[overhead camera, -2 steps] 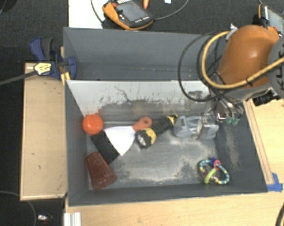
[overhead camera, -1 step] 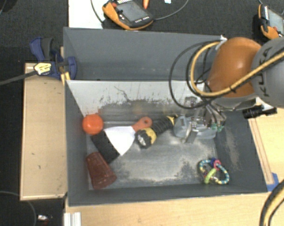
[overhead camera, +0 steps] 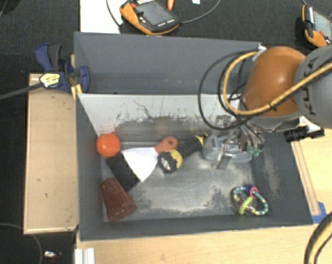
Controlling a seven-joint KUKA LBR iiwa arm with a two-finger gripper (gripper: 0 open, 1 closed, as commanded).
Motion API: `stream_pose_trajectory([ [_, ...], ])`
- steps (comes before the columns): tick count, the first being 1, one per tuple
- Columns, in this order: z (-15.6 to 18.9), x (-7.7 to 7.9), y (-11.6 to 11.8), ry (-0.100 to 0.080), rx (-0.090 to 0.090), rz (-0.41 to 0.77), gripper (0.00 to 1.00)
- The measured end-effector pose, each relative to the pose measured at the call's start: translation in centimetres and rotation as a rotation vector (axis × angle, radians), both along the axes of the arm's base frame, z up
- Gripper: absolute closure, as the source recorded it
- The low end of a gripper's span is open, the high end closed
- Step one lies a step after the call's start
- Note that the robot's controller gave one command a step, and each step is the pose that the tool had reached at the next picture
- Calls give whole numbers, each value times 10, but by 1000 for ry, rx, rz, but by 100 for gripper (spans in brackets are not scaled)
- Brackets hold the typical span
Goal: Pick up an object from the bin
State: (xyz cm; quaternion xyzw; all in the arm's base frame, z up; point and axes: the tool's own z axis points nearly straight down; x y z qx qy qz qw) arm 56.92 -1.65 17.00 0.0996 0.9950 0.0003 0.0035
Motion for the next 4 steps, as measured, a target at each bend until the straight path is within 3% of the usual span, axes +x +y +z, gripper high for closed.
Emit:
stream_pose_trajectory([
  [1, -16, 3, 1, -2, 1, -103, 0],
  [2, -57, 11, -7, -8, 0, -29, 0],
  [3, -48, 13, -3, -6, 5, -398, 0],
  [4, -72, 23, -11, -26, -5, -128, 0],
])
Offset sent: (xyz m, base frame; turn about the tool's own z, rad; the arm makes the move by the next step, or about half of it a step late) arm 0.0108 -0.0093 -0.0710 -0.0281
